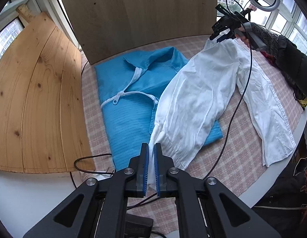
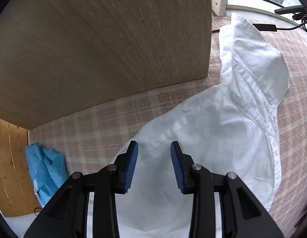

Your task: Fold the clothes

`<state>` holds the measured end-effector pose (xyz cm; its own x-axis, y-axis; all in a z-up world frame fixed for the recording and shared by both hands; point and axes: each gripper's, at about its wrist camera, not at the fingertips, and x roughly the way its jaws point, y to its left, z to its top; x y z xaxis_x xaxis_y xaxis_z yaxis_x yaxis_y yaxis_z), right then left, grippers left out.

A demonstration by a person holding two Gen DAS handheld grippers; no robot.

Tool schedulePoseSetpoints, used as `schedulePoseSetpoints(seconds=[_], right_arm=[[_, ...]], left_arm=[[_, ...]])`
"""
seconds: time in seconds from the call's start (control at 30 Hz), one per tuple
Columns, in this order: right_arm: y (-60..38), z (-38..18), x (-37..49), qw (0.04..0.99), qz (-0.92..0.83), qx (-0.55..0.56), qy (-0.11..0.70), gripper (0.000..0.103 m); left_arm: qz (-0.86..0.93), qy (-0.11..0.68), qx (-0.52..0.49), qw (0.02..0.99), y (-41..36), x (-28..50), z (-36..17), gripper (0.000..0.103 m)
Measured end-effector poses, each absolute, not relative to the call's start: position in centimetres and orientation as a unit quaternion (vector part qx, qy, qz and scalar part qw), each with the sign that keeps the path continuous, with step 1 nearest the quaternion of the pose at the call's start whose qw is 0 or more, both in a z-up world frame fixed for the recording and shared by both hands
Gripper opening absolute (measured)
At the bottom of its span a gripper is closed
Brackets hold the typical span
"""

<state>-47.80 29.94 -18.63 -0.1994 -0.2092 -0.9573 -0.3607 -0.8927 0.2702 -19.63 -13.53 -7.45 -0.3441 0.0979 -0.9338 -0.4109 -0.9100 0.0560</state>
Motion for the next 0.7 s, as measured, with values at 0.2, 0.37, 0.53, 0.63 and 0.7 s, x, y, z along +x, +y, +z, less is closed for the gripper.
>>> schedulePoseSetpoints(seconds=[0.2,0.37,0.53,0.63,0.7], right_arm=[[30.1,-19.6,-48.2,0.070,0.729,-0.647,0.211,0.025],[30.7,-19.6,-47.5,0.058,0.737,-0.638,0.217,0.003],[32.7,-18.6,-46.1,0.035,0.748,-0.603,0.275,0.003],[33.6,-17.3,-45.5,0.019,0.761,-0.577,0.297,0.003],[34.0,-17.0,-45.6,0.016,0.764,-0.569,0.303,0.003]], left_arm=[[0.804,0.141,-0.555,0.160,-13.4,-20.0,-7.8,0.006],[0.795,0.146,-0.569,0.153,-13.5,-20.3,-8.8,0.006],[0.789,0.153,-0.576,0.152,-13.5,-20.3,-9.4,0.006],[0.788,0.150,-0.577,0.153,-13.9,-20.4,-9.3,0.006],[0.787,0.149,-0.579,0.149,-14.3,-20.4,-9.3,0.006]])
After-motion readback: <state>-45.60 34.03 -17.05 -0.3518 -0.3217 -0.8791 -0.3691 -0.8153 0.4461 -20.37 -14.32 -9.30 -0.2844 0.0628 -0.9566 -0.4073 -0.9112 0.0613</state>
